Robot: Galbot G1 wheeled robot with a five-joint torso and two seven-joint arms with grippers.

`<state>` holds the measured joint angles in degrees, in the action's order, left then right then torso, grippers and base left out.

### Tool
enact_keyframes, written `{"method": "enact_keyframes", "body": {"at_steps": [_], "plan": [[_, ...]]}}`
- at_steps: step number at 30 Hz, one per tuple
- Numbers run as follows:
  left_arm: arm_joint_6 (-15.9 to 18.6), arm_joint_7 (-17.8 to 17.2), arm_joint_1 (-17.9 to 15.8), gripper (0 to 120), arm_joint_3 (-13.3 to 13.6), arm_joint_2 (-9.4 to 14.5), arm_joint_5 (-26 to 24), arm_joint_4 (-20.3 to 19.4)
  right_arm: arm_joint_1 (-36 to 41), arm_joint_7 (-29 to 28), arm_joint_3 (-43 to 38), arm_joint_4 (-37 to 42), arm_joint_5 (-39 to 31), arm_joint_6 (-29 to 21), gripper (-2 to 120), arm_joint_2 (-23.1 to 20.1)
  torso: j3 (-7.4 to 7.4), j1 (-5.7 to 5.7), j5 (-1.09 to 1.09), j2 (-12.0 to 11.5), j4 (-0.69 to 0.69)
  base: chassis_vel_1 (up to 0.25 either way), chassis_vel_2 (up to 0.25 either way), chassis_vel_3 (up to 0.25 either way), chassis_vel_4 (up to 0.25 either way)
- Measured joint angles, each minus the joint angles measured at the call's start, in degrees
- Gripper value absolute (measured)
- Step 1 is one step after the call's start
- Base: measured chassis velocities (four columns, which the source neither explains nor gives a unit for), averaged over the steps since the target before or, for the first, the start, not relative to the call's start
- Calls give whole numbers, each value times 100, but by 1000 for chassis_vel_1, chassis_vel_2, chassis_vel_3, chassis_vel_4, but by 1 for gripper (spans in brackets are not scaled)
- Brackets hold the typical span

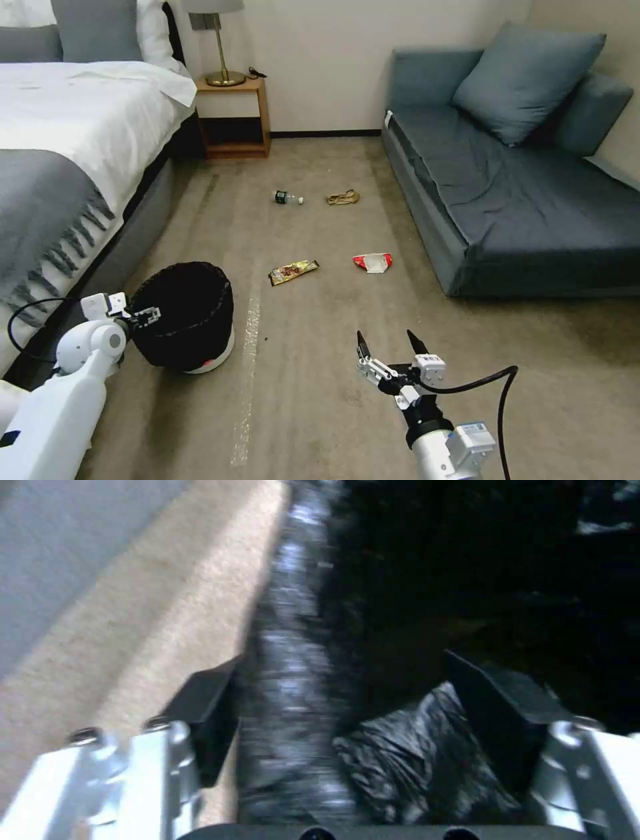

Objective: Pick up the trash bin, then pick up the garbage on the floor and place it into the trash bin.

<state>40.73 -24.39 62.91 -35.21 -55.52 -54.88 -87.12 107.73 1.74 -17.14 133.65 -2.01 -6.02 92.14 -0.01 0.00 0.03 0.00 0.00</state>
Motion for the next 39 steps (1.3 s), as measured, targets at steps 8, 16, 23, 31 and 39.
{"method": "enact_keyframes", "body": {"at_steps": [8, 16, 23, 31, 39], "plan": [[50, -20, 67, 40, -62, -72, -199, 64, 7, -31, -116, 120, -155, -125, 100, -68, -1, 0, 10, 1, 3, 0, 0, 0, 0], [-106, -20, 210, 14, -90, -109, -219, -62, 43, -43, -68, 117, -148, -112, 100, -66, -1, 0, -2, 1, 2, 0, 0, 0, 0], [-426, -128, 665, 4, -237, -158, -225, -626, 57, -35, -48, 67, -167, -84, 100, -90, 2, 0, -10, 0, -3, 0, 0, 0, 0], [-599, -264, 1282, 2, -281, -245, 262, -1594, 34, 22, -35, 73, -222, -151, 100, -122, 3, 0, -13, -1, -4, 0, 0, 0, 0], [-1019, -398, 2056, 2, -359, -541, 1405, -2751, -3, 206, 11, 117, -265, -174, 100, -152, 1, 0, -4, -1, -1, 0, 0, 0, 0]]}}
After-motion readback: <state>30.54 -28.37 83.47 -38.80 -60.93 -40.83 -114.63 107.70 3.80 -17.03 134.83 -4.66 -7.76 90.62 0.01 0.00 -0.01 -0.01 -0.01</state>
